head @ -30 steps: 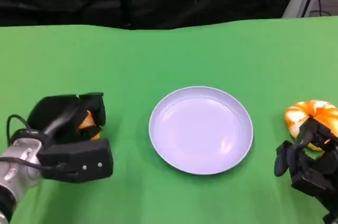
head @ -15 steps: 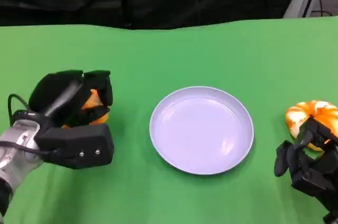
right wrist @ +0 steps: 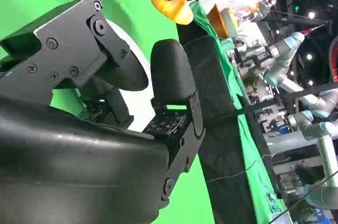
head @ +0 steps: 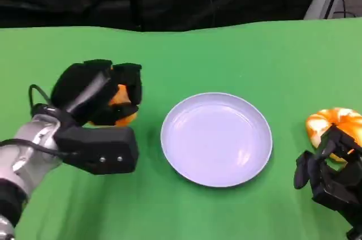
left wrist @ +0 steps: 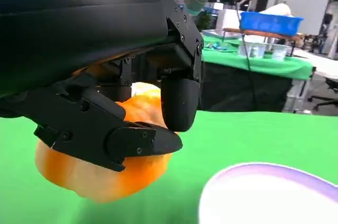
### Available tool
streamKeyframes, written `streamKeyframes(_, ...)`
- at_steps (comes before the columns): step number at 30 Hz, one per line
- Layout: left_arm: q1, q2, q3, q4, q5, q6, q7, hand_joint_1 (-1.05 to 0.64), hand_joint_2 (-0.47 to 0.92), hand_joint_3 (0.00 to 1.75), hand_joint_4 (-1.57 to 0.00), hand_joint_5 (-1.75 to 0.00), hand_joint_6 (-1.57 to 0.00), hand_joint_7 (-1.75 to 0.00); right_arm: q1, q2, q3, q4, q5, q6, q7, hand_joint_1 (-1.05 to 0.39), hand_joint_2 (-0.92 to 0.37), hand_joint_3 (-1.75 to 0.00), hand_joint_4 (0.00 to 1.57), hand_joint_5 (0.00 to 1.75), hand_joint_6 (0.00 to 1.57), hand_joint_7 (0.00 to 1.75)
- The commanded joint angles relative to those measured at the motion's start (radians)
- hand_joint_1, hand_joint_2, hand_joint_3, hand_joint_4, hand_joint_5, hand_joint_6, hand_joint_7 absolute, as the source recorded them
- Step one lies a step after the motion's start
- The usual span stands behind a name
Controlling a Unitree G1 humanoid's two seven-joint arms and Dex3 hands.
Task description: Grasp the bread from the table and place it into the plate.
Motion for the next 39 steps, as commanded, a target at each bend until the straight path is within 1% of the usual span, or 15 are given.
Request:
streamKeyframes(1,-0.061,-0.046,-0.031,-0.010,0.022,0.005,-0.027,-0.06,0.85,0.35,-0.64,-1.75,-0.54,-1.74,0.005,-0.012,-0.005,-0.001,0.003,-0.002,-0.005,-0.05,-0.43,-1.45,0.93,1.75,0.76,1.71)
streamKeyframes(3,-0.080,-0.068,-0.048,0.007,0.039,0.002,-0.012,-0.07,0.87,0.34,-0.65,-1.75,-0.54,-1.75,0.005,-0.012,-0.004,-0.002,0.001,-0.003,-0.005,-0.05,-0.44,-1.46,0.93,1.75,0.76,1.71)
streamKeyframes(6,-0.113,-0.112,-0.076,0.034,0.059,0.021,-0.025,-0.08,0.89,0.27,-0.63,-1.75,-0.64,-1.54,0.005,-0.010,-0.004,0.001,0.003,-0.006,-0.004,-0.05,-0.44,-1.46,0.93,1.75,0.76,1.71)
streamKeyframes(7,-0.125,-0.126,-0.086,0.045,0.065,0.026,-0.027,-0.07,0.90,0.25,-0.64,-1.75,-0.66,-1.52,0.005,-0.010,-0.004,0.000,0.002,-0.006,-0.005,-0.05,-0.43,-1.46,0.93,1.75,0.77,1.71)
streamKeyframes(10,-0.156,-0.164,-0.109,0.088,0.081,0.023,-0.017,-0.07,0.92,0.21,-0.66,-1.75,-0.65,-1.59,0.007,-0.007,-0.004,-0.002,0.002,-0.006,-0.009,-0.05,-0.43,-1.46,0.93,1.75,0.77,1.71)
streamKeyframes(13,-0.192,-0.202,-0.126,0.149,0.086,0.007,-0.004,-0.11,0.92,0.26,-0.67,-1.75,-0.64,-1.61,0.010,-0.003,-0.002,-0.007,-0.001,-0.009,-0.014,-0.05,-0.43,-1.47,0.93,1.75,0.77,1.71)
streamKeyframes(17,-0.227,-0.240,-0.130,0.212,0.080,0.000,-0.002,-0.09,0.92,0.27,-0.68,-1.75,-0.63,-1.66,0.011,-0.001,0.001,-0.011,0.000,-0.008,-0.014,-0.05,-0.42,-1.48,0.93,1.75,0.77,1.71)
streamKeyframes(19,-0.240,-0.253,-0.133,0.229,0.081,0.002,-0.003,-0.08,0.90,0.26,-0.68,-1.75,-0.63,-1.67,0.011,0.000,0.002,-0.010,0.000,-0.012,-0.012,-0.05,-0.42,-1.48,0.93,1.75,0.77,1.71)
streamKeyframes(21,-0.251,-0.266,-0.134,0.240,0.080,-0.003,0.002,-0.09,0.90,0.25,-0.68,-1.75,-0.65,-1.60,0.013,0.001,0.004,-0.016,-0.002,-0.009,-0.019,-0.05,-0.42,-1.48,0.93,1.75,0.77,1.71)
streamKeyframes(24,-0.260,-0.281,-0.139,0.256,0.080,-0.008,0.017,-0.09,0.90,0.26,-0.67,-1.75,-0.68,-1.52,0.014,0.000,0.007,-0.021,-0.012,-0.010,-0.030,-0.06,-0.42,-1.48,0.93,1.75,0.78,1.71)
streamKeyframes(28,-0.268,-0.300,-0.149,0.275,0.087,-0.002,0.029,-0.08,0.87,0.21,-0.66,-1.75,-0.62,-1.65,0.011,-0.001,0.003,-0.013,-0.008,-0.018,-0.016,-0.06,-0.42,-1.49,0.92,1.75,0.77,1.70)
streamKeyframes(32,-0.273,-0.319,-0.163,0.288,0.099,0.010,0.051,-0.08,0.83,0.15,-0.68,-1.75,-0.61,-1.66,0.012,0.000,0.005,-0.014,-0.012,-0.022,-0.017,-0.06,-0.42,-1.49,0.92,1.75,0.77,1.71)
streamKeyframes(35,-0.277,-0.325,-0.170,0.294,0.100,0.007,0.050,-0.11,0.88,0.11,-0.66,-1.75,-0.62,-1.59,0.011,0.002,0.005,-0.013,-0.012,-0.022,-0.020,-0.06,-0.42,-1.48,0.92,1.75,0.77,1.71)
streamKeyframes(37,-0.280,-0.329,-0.173,0.297,0.100,0.005,0.045,-0.11,0.91,0.16,-0.65,-1.75,-0.63,-1.54,0.010,0.004,0.004,-0.012,-0.010,-0.021,-0.020,-0.06,-0.42,-1.48,0.92,1.75,0.77,1.71)
streamKeyframes(39,-0.281,-0.332,-0.177,0.298,0.101,0.003,0.041,-0.11,0.92,0.20,-0.65,-1.75,-0.61,-1.59,0.010,0.005,0.006,-0.013,-0.011,-0.023,-0.021,-0.06,-0.42,-1.48,0.92,1.75,0.77,1.71)
